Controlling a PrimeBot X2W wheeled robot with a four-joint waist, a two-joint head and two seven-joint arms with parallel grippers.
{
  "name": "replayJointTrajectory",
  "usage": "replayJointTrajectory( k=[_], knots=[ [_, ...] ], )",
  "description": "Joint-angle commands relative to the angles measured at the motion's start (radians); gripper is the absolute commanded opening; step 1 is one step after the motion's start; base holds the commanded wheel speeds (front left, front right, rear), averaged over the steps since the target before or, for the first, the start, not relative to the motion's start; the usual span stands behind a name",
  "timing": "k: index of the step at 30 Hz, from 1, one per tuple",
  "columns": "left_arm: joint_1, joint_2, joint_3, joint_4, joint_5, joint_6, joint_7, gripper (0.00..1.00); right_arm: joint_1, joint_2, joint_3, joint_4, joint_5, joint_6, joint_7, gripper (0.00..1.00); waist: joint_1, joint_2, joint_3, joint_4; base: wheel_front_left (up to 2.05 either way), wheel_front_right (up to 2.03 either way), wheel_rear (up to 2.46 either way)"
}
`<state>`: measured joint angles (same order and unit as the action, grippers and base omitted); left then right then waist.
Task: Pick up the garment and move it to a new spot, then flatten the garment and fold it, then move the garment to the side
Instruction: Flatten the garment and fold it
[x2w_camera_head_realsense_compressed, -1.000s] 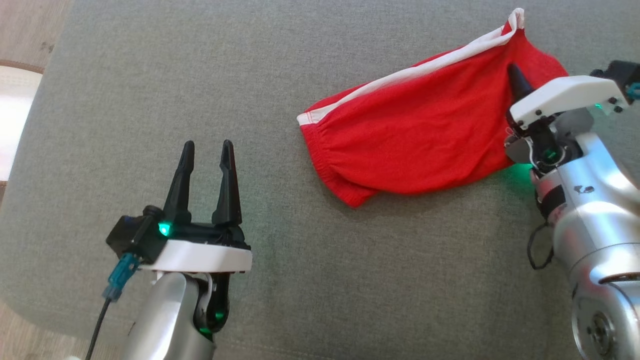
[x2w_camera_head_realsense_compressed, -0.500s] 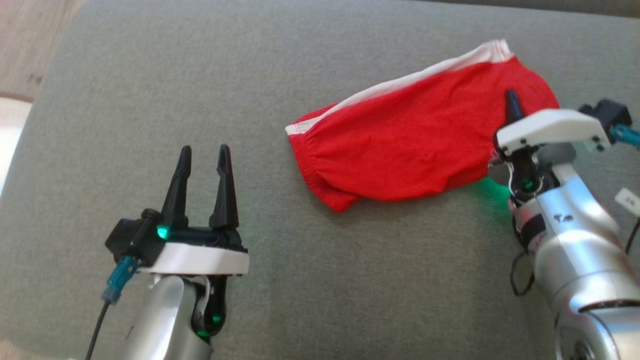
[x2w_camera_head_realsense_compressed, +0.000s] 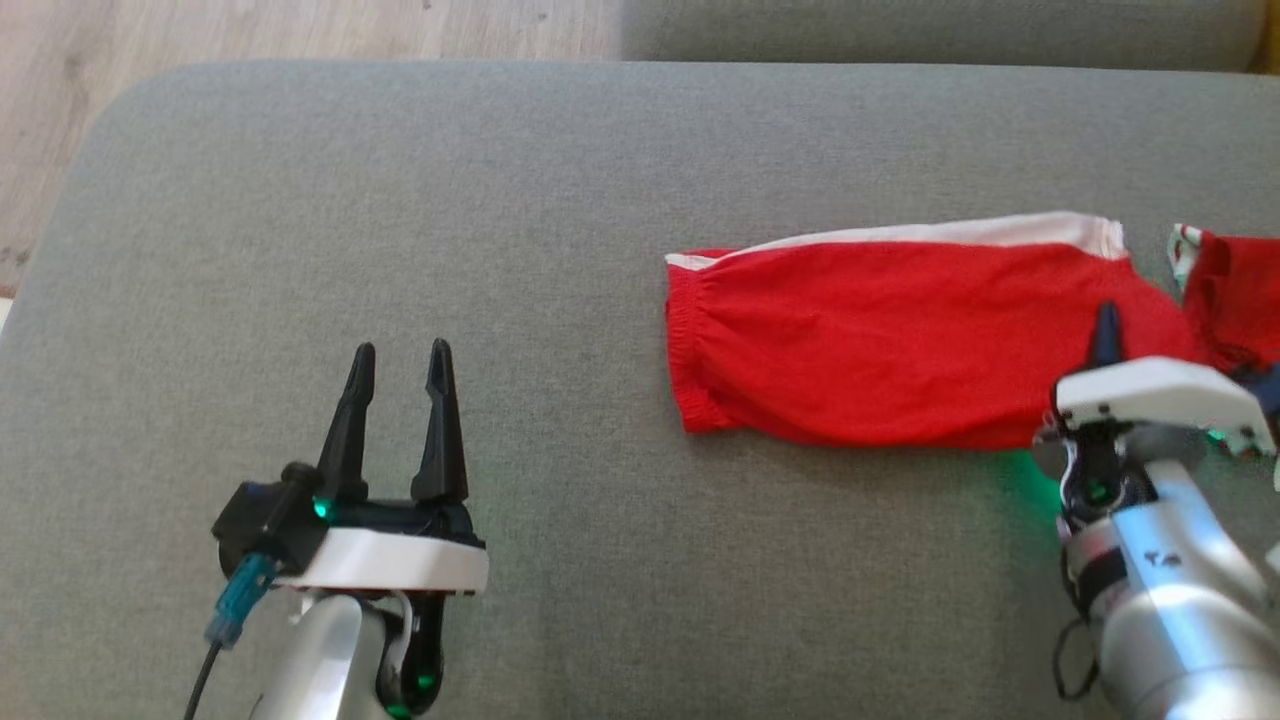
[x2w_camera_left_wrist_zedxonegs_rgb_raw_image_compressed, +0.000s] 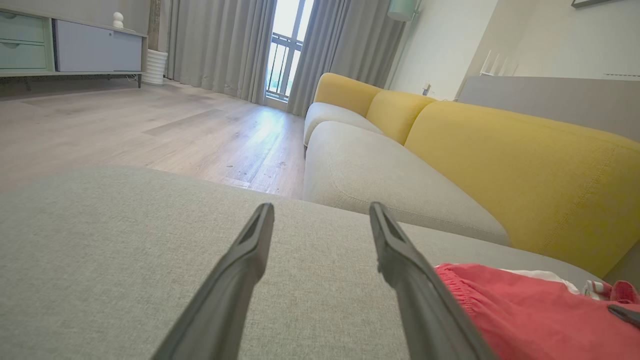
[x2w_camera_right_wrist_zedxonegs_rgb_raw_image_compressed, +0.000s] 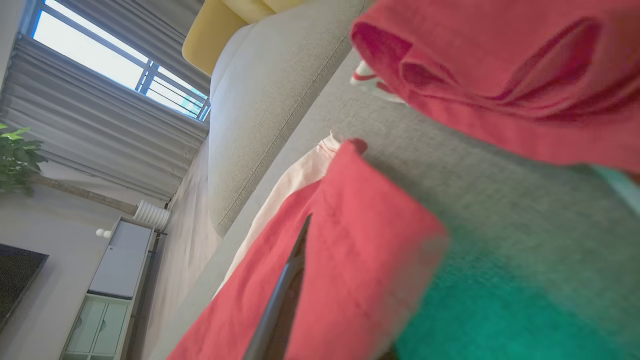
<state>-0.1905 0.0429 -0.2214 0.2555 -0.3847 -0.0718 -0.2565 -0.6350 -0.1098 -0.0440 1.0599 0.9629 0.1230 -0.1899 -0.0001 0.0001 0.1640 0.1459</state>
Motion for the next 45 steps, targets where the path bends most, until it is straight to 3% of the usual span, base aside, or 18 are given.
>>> replayJointTrajectory(
  k=[1, 10, 20, 31, 45],
  knots=[
    [-0.004, 0.007, 0.044, -0.028, 0.003, -0.006, -0.005, 1.0, 0.01, 0.006, 0.008, -0.041, -0.002, 0.008, -0.023, 0.0, 0.0001, -0.0001, -0.009, -0.007, 0.0, 0.0, 0.0],
    [0.012, 0.007, 0.041, -0.027, 0.004, -0.007, -0.005, 1.0, 0.033, 0.031, -0.006, -0.078, -0.035, 0.008, -0.046, 0.0, 0.0001, -0.0001, -0.016, -0.018, 0.0, 0.0, 0.0],
    [0.009, 0.007, 0.033, -0.014, 0.009, -0.011, -0.005, 1.0, -0.006, 0.058, 0.052, -0.15, -0.056, 0.008, -0.037, 0.0, 0.0001, -0.0001, -0.037, 0.001, 0.0, 0.0, 0.0],
    [0.032, 0.007, 0.043, 0.005, 0.027, -0.017, -0.005, 1.0, 0.058, 0.059, 0.395, -0.282, 0.115, 0.008, -0.033, 0.0, 0.0001, -0.0001, -0.079, 0.053, 0.0, 0.0, 0.0],
    [0.052, 0.007, 0.04, 0.003, 0.02, -0.013, -0.005, 1.0, 0.048, 0.059, 0.661, -0.275, 0.233, 0.008, -0.059, 0.0, 0.0001, -0.0001, -0.088, 0.092, 0.0, 0.0, 0.0]
  ],
)
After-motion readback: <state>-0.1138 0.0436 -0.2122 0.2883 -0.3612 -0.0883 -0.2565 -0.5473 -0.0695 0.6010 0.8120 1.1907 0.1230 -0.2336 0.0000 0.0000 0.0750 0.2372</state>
